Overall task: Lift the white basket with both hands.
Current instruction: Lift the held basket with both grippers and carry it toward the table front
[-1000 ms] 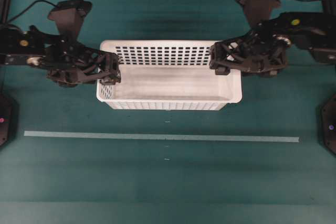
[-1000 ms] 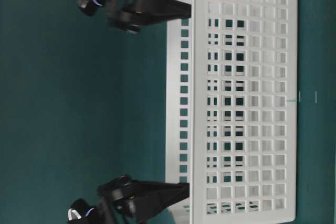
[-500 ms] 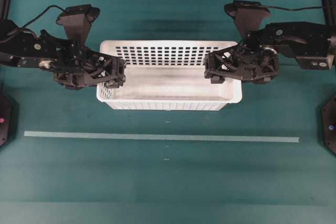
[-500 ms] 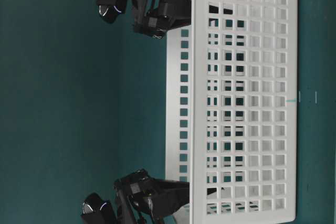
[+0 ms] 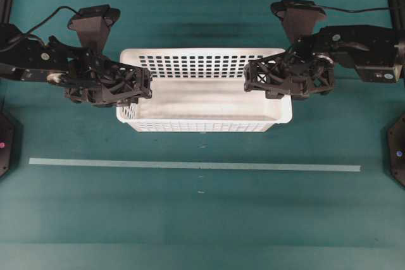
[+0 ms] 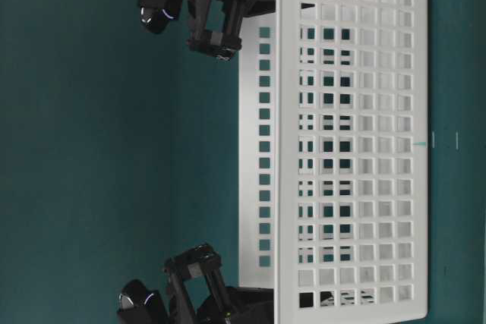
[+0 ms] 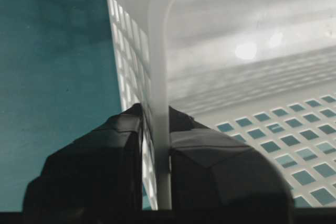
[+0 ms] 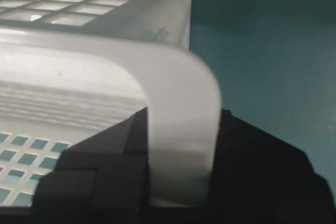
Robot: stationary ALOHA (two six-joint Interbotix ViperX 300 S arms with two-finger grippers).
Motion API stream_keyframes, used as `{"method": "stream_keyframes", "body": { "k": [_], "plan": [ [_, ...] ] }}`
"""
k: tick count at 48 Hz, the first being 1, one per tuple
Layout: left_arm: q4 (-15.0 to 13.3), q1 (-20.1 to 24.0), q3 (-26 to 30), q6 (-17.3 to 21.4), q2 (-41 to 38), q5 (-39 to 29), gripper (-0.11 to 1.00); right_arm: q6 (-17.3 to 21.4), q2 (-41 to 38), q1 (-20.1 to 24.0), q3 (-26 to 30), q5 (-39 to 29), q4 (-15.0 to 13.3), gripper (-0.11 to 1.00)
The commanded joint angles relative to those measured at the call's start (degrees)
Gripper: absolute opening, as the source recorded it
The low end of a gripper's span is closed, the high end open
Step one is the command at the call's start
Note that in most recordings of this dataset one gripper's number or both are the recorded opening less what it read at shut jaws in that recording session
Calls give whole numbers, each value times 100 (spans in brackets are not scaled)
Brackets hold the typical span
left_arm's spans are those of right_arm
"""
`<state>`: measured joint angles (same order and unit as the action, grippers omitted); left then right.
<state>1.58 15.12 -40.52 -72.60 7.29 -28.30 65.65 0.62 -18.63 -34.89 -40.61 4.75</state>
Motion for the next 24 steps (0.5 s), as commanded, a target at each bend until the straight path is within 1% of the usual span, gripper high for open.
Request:
{"method": "stream_keyframes", "body": {
  "k": [1,10,15,24],
  "plan": [
    [26,0,53,18,35,35,4,-35,-26,44,35,35,9,17],
    [26,-9,114,26,53,18,4,-35,9,44,44,62,18,17],
    [26,-18,255,44,255,-88,4,-35,176,44,105,-62,26,17],
    [26,-26,545,62,589,-615,4,-26,562,44,272,-598,44,17]
  ]
}}
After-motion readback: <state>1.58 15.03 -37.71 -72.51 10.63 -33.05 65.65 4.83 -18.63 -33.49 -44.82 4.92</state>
